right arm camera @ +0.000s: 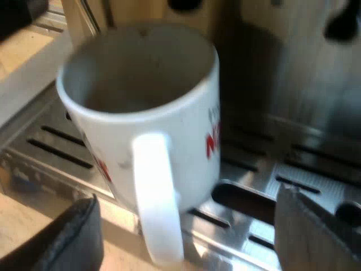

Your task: Place mug into machine

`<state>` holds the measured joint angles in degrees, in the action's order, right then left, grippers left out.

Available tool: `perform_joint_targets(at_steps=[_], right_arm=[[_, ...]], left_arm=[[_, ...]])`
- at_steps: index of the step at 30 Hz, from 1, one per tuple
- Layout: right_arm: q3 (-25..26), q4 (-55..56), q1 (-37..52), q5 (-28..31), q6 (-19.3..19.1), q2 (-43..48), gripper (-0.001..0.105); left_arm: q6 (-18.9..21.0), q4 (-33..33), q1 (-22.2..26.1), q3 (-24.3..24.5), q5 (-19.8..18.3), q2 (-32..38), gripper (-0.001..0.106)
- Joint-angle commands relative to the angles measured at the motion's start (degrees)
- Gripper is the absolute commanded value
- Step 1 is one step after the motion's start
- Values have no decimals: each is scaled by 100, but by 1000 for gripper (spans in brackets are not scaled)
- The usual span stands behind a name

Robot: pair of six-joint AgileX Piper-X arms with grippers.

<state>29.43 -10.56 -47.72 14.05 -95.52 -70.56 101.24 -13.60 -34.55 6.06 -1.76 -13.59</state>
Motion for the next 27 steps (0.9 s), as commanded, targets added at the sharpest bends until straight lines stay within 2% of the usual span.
perform_joint_targets(at_steps=[1, 6, 12, 16, 23, 27], right_arm=[[-233, -517, 11, 35, -65, 93, 61], [-667, -1272, 11, 35, -152, 79, 55], [-713, -1572, 11, -223, -506, -105, 55], [-713, -2111, 11, -242, -505, -499, 55], [-346, -2438, 11, -267, -495, -1223, 55], [279, -2438, 11, -213, -346, -1888, 55]], left_arm=[[46, 69, 1, 18, -19, 13, 82], [46, 69, 1, 18, -19, 13, 82], [46, 69, 1, 18, -19, 13, 82], [46, 69, 1, 18, -19, 13, 82], [46, 69, 1, 18, -19, 13, 82], [46, 69, 1, 18, -19, 13, 82]])
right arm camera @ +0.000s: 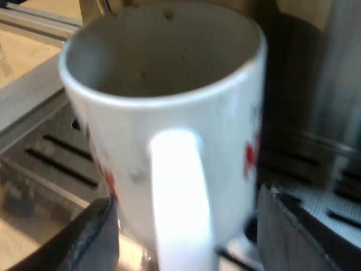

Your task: Place mug into machine

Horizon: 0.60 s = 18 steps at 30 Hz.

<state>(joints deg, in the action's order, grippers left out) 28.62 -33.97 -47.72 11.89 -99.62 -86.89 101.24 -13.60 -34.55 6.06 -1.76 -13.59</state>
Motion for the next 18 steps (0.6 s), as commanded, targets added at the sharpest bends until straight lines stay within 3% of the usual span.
perform_joint_targets(at_steps=[1, 12, 18], right_arm=[[427, -97, 11, 21, 111, -347, 55], [1353, -97, 11, 299, 347, -1125, 49], [1477, -74, 11, 243, 347, -1194, 49]], left_arm=[[46, 69, 1, 18, -19, 13, 82], [46, 69, 1, 18, -19, 13, 82], [46, 69, 1, 18, -19, 13, 82]])
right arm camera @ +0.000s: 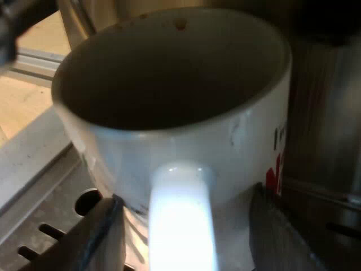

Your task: Place mug into machine

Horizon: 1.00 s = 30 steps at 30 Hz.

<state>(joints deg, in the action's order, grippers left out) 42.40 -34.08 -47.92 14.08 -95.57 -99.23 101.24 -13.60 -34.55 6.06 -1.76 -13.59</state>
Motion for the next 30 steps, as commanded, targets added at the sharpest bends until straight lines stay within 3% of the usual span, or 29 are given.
perform_joint_targets(at_steps=[1, 7, 16, 22, 25, 30], right_arm=[[99, -43, 31, 24, -59, 46, 49], [-66, 155, -197, 362, -23, 472, 49], [-479, 1768, -492, 1003, -23, 1597, 49], [-658, 2877, -492, 1030, -23, 2681, 49], [-656, 3408, -492, 1030, -23, 3297, 39], [-656, 3991, -764, 1030, -23, 4268, 0]], left_arm=[[46, 69, 1, 18, -19, 13, 82], [46, 77, 1, 18, -19, 13, 82], [46, 112, 1, 64, -19, 13, 82], [27, 37, 1, 588, 36, 13, 82], [27, -293, 1, 904, 35, 13, 82], [27, -1023, 1, 1412, 261, 24, 82]])
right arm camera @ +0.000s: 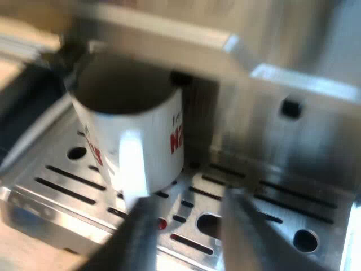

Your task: Place mug into machine

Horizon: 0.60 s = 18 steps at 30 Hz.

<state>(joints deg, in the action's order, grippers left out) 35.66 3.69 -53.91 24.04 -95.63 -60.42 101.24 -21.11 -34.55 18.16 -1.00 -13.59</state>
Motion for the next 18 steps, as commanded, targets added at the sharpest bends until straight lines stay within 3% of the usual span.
perform_joint_targets(at_steps=[1, 4, 8, 14, 18], right_arm=[[19, 242, -221, 34, -17, 495, 0], [19, 296, -472, 157, -68, 883, 0], [19, 296, -982, 737, -67, 1183, 0], [93, 203, -1455, 1036, -42, 1091, 0], [256, -59, -1503, 1201, 116, 806, 0]], left_arm=[[27, -308, 1, 243, 201, 25, 82], [27, -503, 1, 527, 217, 104, 82], [27, -645, 1, 772, 217, 430, 82], [27, -1502, 1, 1105, 217, 987, 82], [27, -1491, 1, 1140, 156, 1247, 82]])
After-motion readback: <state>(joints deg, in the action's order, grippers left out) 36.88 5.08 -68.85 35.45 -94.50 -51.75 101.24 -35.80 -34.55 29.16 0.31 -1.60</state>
